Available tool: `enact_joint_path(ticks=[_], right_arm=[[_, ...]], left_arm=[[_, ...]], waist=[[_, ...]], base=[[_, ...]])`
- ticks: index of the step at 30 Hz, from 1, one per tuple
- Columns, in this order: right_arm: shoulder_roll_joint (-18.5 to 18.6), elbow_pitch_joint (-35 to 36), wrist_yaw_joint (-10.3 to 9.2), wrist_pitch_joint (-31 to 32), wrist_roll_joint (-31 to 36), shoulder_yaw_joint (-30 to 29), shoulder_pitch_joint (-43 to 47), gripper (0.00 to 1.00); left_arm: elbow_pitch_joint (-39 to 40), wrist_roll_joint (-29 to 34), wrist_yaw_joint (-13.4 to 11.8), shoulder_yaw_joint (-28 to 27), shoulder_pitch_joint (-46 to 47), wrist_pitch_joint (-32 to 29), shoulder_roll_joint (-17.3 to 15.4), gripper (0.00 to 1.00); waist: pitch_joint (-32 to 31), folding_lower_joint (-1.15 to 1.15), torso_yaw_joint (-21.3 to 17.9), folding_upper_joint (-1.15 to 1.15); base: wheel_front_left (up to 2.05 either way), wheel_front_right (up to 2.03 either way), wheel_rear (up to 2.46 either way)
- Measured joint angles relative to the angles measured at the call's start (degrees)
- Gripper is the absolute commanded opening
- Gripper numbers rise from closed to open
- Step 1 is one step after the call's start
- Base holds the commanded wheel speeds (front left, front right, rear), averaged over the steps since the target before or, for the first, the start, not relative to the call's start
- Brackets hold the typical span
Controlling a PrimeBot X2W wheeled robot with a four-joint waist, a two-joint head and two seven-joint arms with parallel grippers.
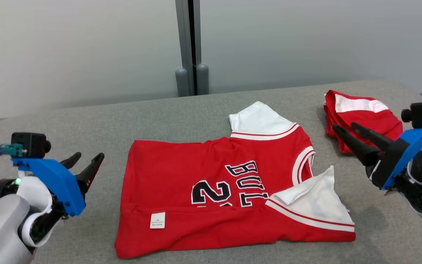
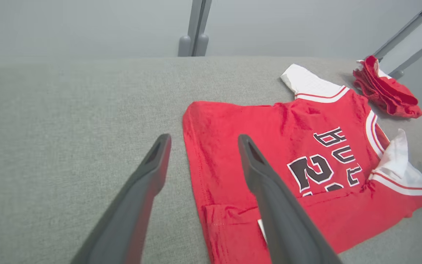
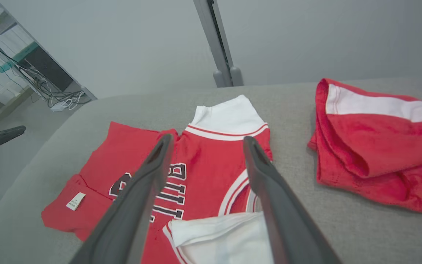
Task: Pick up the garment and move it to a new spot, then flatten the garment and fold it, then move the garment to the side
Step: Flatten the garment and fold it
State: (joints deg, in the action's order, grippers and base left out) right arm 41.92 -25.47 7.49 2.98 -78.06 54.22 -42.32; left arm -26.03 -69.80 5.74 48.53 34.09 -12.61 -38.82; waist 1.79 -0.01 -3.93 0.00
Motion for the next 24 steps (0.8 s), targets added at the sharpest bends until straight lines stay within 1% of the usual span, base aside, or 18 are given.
enact_joint_path(ticks=[2, 4, 5, 7, 8, 10, 12, 13, 16, 18, 20, 22, 24], right_arm=[[0.2, 0.5, 0.0, -7.4, 2.6, -1.0, 2.2, 1.0], [0.3, 0.3, 0.0, -14.5, 6.0, -2.1, 4.6, 1.0], [0.3, -0.4, 0.0, -16.5, 8.2, -3.1, 5.7, 1.0], [-0.6, -2.0, 0.0, -17.8, 12.7, -6.9, 8.1, 1.0], [-1.9, -2.2, -0.01, -17.9, 15.0, -10.8, 9.6, 1.0], [-4.9, -0.8, 0.0, -18.0, 22.9, -19.7, 12.8, 1.0], [-9.1, 1.4, 0.0, -18.0, 29.0, -28.2, 18.7, 1.0], [-11.2, 2.5, 0.0, -18.0, 32.2, -31.4, 22.2, 1.0], [-17.2, 5.5, 0.0, -18.0, 39.6, -39.6, 31.7, 1.0], [-20.7, 6.8, 0.0, -18.0, 43.2, -43.8, 36.3, 1.0], [-23.6, 7.2, -0.01, -18.0, 46.0, -46.7, 39.9, 1.0], [-25.6, 7.3, 0.0, -18.0, 47.9, -48.3, 42.1, 1.0], [-26.4, 6.6, 0.0, -18.0, 49.2, -49.1, 43.0, 1.0]], left_arm=[[1.1, 3.2, -1.7, -0.2, -2.0, 6.4, -0.4, 1.0], [2.9, 6.4, -4.3, -0.6, -4.0, 12.8, -0.5, 1.0], [3.9, 7.7, -6.0, -1.2, -5.0, 16.2, -0.4, 1.0], [6.2, 9.2, -10.0, -2.5, -7.7, 22.5, 0.3, 1.0], [7.5, 10.1, -11.9, -3.0, -9.2, 24.6, 0.6, 1.0], [10.1, 12.3, -15.4, -4.2, -12.1, 26.8, 1.3, 1.0], [13.4, 14.6, -18.5, -6.5, -15.1, 27.4, 2.7, 1.0], [15.4, 16.2, -19.9, -8.4, -16.9, 27.5, 3.7, 1.0], [20.1, 23.0, -22.5, -14.3, -22.9, 27.6, 7.6, 1.0], [22.3, 26.9, -23.1, -17.5, -28.3, 27.6, 10.6, 1.0], [22.9, 30.8, -23.2, -19.8, -32.4, 27.6, 13.1, 1.0], [22.7, 32.8, -22.4, -21.5, -35.5, 27.6, 15.3, 1.0], [21.8, 34.6, -21.0, -22.5, -37.0, 27.6, 16.7, 1.0]], waist=[[-1.2, -0.01, -0.3, -0.01], [-2.1, -0.01, -0.6, -0.01], [-2.5, -0.01, -0.7, -0.01], [-3.1, -0.01, -0.9, -0.01], [-3.2, -0.01, -1.1, -0.01], [-3.5, 0.0, -1.3, -0.01], [-3.6, 0.0, -1.3, -0.01], [-3.7, 0.0, -1.2, -0.01], [-3.8, 0.0, -0.7, -0.01], [-3.8, -0.01, -0.4, -0.01], [-3.6, 0.0, -0.2, -0.01], [-3.5, 0.0, 0.0, -0.01], [-3.3, 0.0, 0.2, -0.02]], base=[[0.0, 0.0, 0.0], [0.0, 0.0, 0.0], [0.0, 0.0, 0.0], [0.0, 0.0, 0.0], [0.0, 0.0, 0.0], [0.0, 0.0, 0.0], [0.0, 0.0, 0.0], [0.0, 0.0, 0.0], [0.0, 0.0, 0.0], [0.0, 0.0, 0.0], [0.0, 0.0, 0.0], [0.0, 0.0, 0.0], [0.0, 0.0, 0.0]])
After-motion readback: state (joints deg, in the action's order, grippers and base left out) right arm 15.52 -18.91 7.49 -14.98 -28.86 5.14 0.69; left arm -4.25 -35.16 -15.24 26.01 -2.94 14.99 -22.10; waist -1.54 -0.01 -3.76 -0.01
